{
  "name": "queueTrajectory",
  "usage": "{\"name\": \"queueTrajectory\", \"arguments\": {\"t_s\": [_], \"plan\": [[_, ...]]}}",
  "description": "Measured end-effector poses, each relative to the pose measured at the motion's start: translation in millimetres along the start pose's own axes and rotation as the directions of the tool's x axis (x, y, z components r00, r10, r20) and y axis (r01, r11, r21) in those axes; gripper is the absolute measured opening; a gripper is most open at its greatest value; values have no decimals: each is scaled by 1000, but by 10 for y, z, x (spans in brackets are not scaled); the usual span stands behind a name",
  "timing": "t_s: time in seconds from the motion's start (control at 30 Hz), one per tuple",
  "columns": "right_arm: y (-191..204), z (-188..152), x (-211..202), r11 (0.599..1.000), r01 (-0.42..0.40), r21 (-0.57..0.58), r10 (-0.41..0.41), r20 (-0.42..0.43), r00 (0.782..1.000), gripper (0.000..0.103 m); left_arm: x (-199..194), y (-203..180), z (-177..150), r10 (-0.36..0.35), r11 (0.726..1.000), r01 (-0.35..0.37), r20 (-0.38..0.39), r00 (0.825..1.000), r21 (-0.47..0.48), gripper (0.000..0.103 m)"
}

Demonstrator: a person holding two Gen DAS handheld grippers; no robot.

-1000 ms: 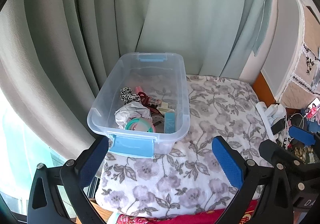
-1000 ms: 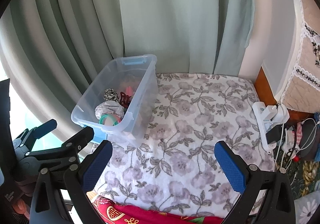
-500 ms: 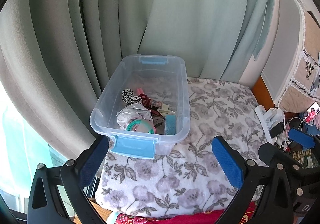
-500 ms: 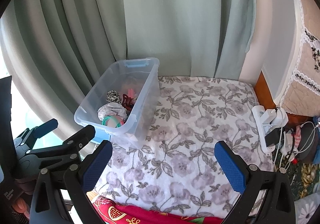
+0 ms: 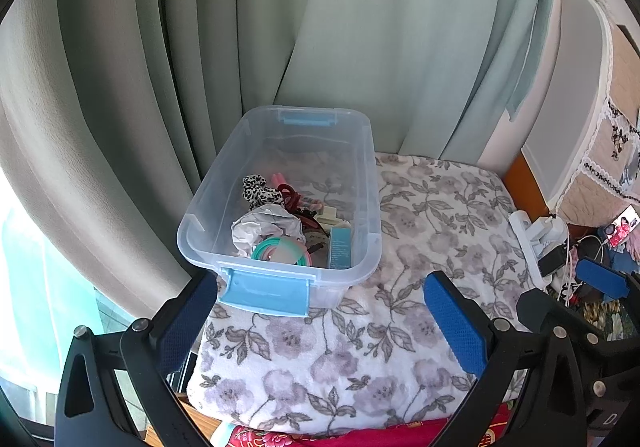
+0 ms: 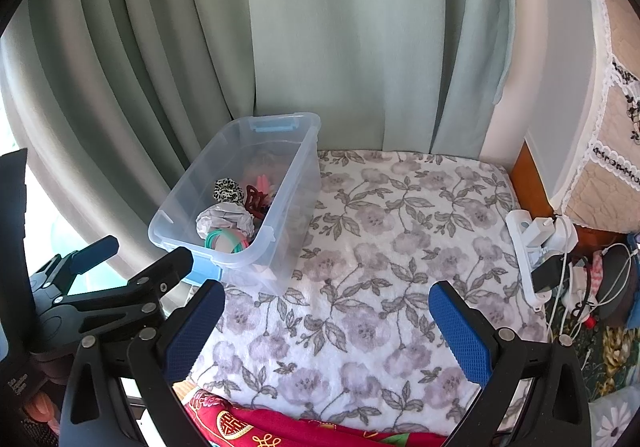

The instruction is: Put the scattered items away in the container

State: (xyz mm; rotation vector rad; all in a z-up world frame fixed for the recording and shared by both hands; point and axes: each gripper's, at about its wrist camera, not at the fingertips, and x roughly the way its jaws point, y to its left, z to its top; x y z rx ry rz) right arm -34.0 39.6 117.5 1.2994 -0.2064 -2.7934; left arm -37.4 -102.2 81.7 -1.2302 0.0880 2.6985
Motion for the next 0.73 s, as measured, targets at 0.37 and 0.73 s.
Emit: {"name": "queueTrajectory", "arguments": {"t_s": [0.37,0.73], "plan": [[-4,-4,33,1000,0,-4,0,-7,1000,103,18,9,-3,9,1000,-9,9,1000,-1,103],[3,-2,32,1000,-2,-1,2,-8,1000,103,-24,-37,-7,20,1000,-20,34,999,-11,103]]}}
